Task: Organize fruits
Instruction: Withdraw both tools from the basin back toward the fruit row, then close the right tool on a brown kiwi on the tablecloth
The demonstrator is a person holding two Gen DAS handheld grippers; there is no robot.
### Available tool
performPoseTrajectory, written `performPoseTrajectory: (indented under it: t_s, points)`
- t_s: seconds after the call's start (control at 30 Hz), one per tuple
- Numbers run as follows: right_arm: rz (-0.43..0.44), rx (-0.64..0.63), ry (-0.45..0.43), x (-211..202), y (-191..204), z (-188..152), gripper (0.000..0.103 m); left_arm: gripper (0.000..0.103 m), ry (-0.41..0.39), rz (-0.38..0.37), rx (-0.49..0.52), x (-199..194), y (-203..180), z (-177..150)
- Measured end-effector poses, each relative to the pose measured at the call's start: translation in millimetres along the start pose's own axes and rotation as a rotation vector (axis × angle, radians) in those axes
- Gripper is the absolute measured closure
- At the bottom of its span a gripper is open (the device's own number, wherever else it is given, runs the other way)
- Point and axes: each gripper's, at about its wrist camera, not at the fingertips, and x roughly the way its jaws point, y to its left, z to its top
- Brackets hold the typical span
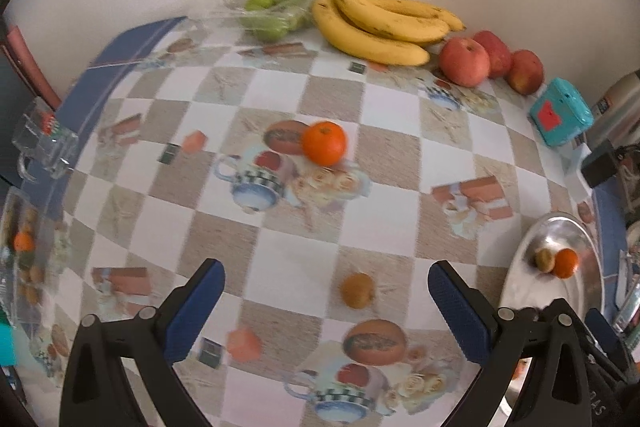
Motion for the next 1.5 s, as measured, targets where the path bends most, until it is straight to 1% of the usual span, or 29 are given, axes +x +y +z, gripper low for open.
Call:
performPoseTrajectory:
  t_s: [0.13, 0.27, 0.37, 0.5, 0.6, 0.67, 0.73, 0.9, 1.07, 1.2, 1.37, 1.4, 1.47, 1.5]
  points:
    - [0.023, -0.011, -0.012, 0.9, 10.3, -0.1, 0.006, 0.0, -0.012, 0.034, -0.009, -1.1, 15.7, 3.5]
    - [0.033, -0.059, 0.003, 6.6, 26.8, -2.8, 0.006, 0.0, 0.004, 0.042, -0.012, 1.9, 34.0, 7.6]
    - [0.045, -0.094, 0.018, 11.1, 40.0, -5.5, 0.006, 0.0, -0.003, 0.09, -0.019, 2.4, 48.9, 9.8]
    - [0.077, -0.124, 0.034, 15.0, 59.3, -9.5, 0.006, 0.0, 0.0, 0.126, -0.006, 5.7, 62.5, 11.6]
    - [0.082, -0.162, 0.038, 17.3, 76.9, -12.2, 0.006, 0.0, 0.017, 0.163, 0.019, 11.9, 68.8, 11.7]
    - [0.086, -0.187, 0.047, 20.0, 88.6, -14.4, 0.006, 0.0, 0.034, 0.201, 0.044, 18.7, 71.8, 10.6]
    - [0.102, -0.208, 0.061, 23.8, 100.1, -16.8, 0.006, 0.0, 0.056, 0.217, 0.051, 25.4, 75.6, 8.5]
    - [0.123, -0.254, 0.076, 32.6, 123.3, -21.7, 0.006, 0.0, 0.08, 0.197, 0.019, 31.9, 86.2, 8.6]
    - [0.147, -0.294, 0.11, 50.1, 139.9, -28.7, 0.006, 0.0, 0.106, 0.183, 0.0, 41.1, 92.4, 8.5]
    - [0.135, -0.334, 0.128, 63.1, 151.0, -34.8, 0.006, 0.0, 0.141, 0.178, -0.017, 52.6, 96.8, 6.9]
    - [0.125, -0.376, 0.133, 74.6, 161.2, -39.8, 0.006, 0.0, 0.164, 0.178, -0.042, 61.2, 104.4, 6.2]
    - [0.125, -0.381, 0.13, 75.4, 162.6, -40.1, 0.007, 0.0, 0.167, 0.176, -0.048, 62.0, 106.5, 6.7]
    - [0.118, -0.397, 0.118, 75.0, 165.5, -41.0, 0.012, 0.0, 0.168, 0.174, -0.058, 63.1, 108.4, 6.9]
    - [0.114, -0.41, 0.112, 75.3, 168.2, -41.3, 0.017, 0.0, 0.168, 0.173, -0.06, 64.3, 109.7, 7.6]
